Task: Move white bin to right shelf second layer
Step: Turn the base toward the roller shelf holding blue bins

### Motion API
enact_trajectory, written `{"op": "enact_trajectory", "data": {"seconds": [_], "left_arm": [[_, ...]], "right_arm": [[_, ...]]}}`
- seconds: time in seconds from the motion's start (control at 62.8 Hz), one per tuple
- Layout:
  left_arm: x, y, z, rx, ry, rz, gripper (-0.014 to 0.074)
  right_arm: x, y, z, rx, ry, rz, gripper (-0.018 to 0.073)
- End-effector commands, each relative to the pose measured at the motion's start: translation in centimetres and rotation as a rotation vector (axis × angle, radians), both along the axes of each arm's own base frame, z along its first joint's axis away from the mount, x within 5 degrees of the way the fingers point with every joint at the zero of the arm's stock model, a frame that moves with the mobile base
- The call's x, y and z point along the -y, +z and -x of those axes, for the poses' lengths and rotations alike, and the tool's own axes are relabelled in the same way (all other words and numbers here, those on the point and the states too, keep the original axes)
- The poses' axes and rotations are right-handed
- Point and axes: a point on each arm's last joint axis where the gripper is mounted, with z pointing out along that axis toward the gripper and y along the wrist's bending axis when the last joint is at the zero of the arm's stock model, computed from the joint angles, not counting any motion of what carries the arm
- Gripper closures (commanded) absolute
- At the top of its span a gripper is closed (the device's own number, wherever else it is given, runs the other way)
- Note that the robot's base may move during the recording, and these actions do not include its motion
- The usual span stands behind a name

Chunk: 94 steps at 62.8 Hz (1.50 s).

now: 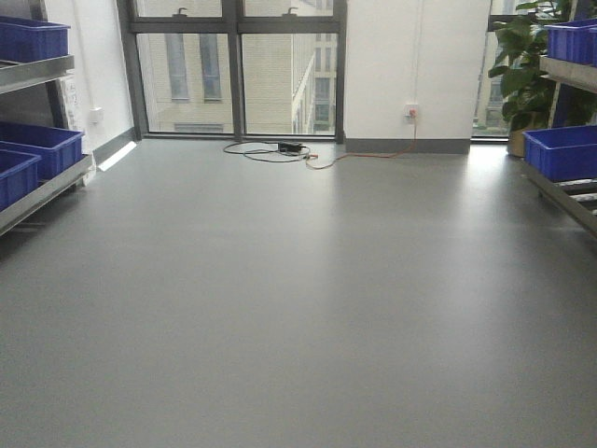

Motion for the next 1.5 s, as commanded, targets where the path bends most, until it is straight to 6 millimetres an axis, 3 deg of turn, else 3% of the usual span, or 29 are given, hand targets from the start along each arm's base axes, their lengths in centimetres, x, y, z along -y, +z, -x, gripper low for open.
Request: {"op": "enact_trajectory", "data": {"seconds": [0.0,1.481], "left_arm": [[-0.03,-0.09,0.04,0.070,0.000,0.013,0.0512],[-0.03,-0.09,0.04,0.070,0.000,0.013,0.0512]], "right_arm": [[0.09,1.55,-0.41,0.109,-0.007,0.006,0.0510],[0.09,1.53,-0.40,0.107,-0.007,0.006,0.0510]]}}
